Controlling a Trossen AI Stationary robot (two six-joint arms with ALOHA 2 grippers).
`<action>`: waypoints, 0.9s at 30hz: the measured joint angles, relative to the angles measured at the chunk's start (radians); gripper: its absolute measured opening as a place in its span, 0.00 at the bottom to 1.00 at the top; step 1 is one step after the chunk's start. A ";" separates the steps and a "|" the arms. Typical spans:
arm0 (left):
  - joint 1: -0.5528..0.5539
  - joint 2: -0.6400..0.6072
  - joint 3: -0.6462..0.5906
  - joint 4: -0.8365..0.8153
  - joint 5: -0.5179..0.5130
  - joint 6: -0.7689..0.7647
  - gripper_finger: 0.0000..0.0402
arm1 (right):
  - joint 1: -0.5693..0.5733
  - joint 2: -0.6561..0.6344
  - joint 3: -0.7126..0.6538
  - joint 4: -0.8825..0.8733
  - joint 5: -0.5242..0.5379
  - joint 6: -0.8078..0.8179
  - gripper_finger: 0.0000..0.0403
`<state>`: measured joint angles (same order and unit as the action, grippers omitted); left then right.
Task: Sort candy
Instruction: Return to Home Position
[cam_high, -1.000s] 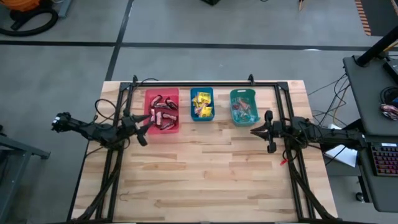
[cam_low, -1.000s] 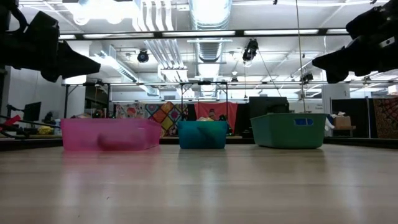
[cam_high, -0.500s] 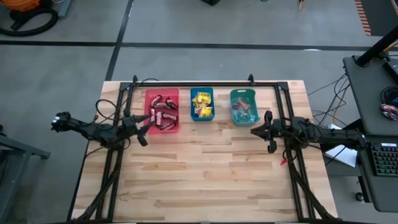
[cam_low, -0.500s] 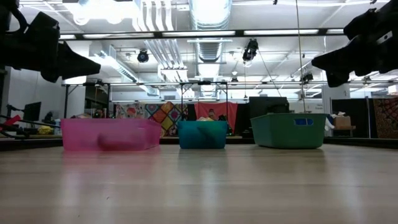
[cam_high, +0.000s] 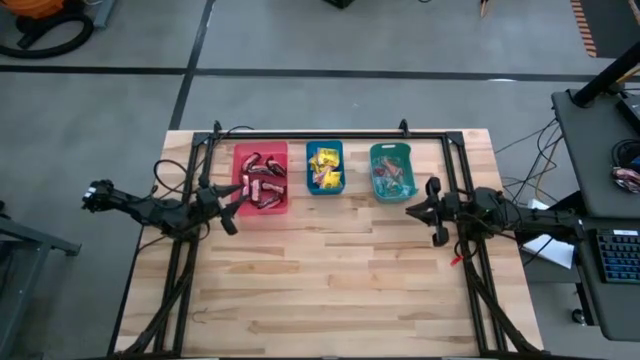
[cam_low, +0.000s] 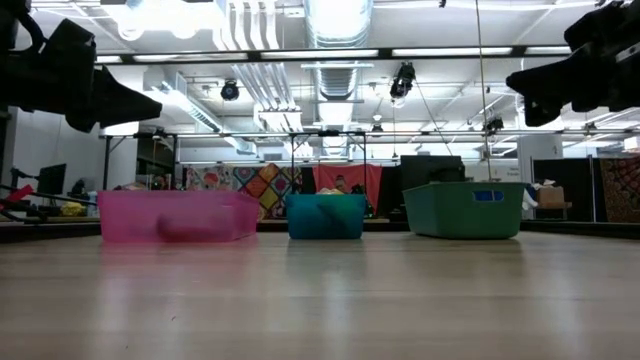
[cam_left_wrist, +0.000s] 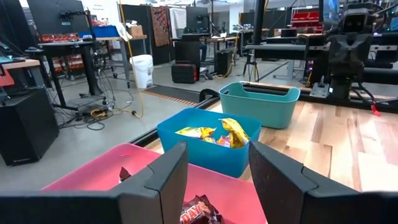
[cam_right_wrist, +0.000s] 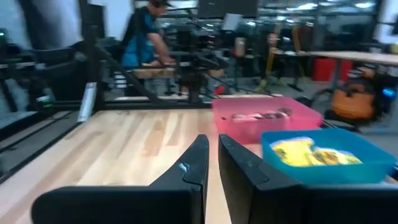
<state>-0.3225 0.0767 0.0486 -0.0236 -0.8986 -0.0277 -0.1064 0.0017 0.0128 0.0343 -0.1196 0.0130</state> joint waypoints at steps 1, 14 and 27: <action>0.000 0.001 0.000 0.004 0.000 0.000 0.39 | 0.001 0.000 0.000 0.001 -0.021 -0.011 0.07; 0.000 0.000 0.000 0.001 0.000 0.000 0.39 | 0.006 0.005 -0.001 0.004 -0.038 -0.076 0.07; 0.000 0.000 0.000 0.001 0.000 0.000 0.39 | 0.006 0.021 -0.002 0.005 -0.037 -0.076 0.07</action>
<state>-0.3225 0.0769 0.0486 -0.0227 -0.8984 -0.0277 -0.1005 0.0225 0.0109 0.0395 -0.1570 -0.0626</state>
